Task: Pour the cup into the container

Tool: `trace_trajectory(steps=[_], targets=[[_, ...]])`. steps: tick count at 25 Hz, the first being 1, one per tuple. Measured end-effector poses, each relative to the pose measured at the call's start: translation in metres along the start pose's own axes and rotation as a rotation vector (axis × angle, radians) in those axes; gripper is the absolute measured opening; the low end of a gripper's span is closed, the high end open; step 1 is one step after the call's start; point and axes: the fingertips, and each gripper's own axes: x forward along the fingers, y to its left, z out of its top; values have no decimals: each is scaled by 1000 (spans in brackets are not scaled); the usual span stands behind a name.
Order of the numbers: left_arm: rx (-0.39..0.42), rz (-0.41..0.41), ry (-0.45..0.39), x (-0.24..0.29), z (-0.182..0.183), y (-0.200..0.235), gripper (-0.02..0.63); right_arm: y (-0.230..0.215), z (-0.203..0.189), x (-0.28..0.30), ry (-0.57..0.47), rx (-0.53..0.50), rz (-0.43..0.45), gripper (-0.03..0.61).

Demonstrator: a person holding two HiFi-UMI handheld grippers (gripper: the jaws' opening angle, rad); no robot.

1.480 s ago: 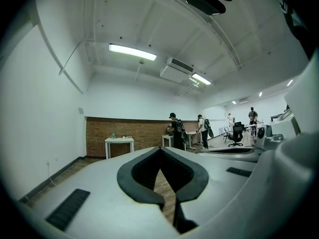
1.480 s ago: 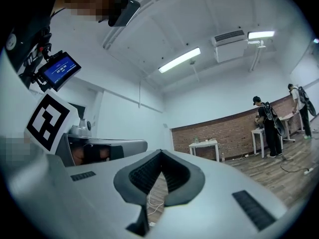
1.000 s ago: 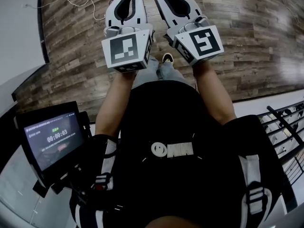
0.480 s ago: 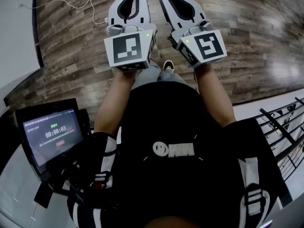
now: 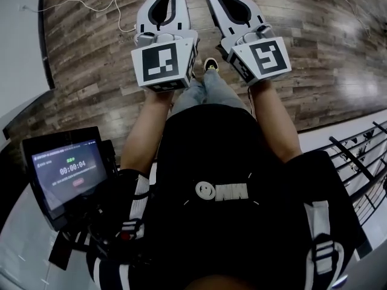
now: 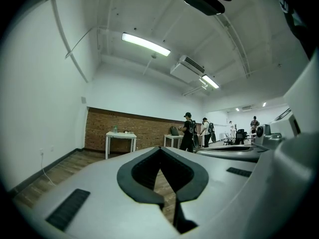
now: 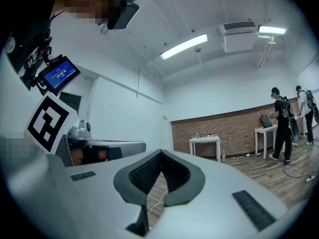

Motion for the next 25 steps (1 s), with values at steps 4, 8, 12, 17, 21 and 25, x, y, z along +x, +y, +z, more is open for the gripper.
trace_trajectory(steps=[4,8,12,17,21,25], targets=[[-10,-13,2,12,-1,-8,0,-13,2,1,-3,4,-1,5],[11,-12,10,40,2,-17,2,-40,5,9,-19,6,17,5],[37,-10,16,73,7,-28,0,-71,7,18,-32,10,34,5],[56,-12,27,117,6,-48,2,-114,9,28,-49,35,47,5],[74,-4,32,144,7,-58,2,-140,6,35,-39,68,53,5],[81,16,39,158,8,-48,0,-151,5,50,-35,67,61,5]])
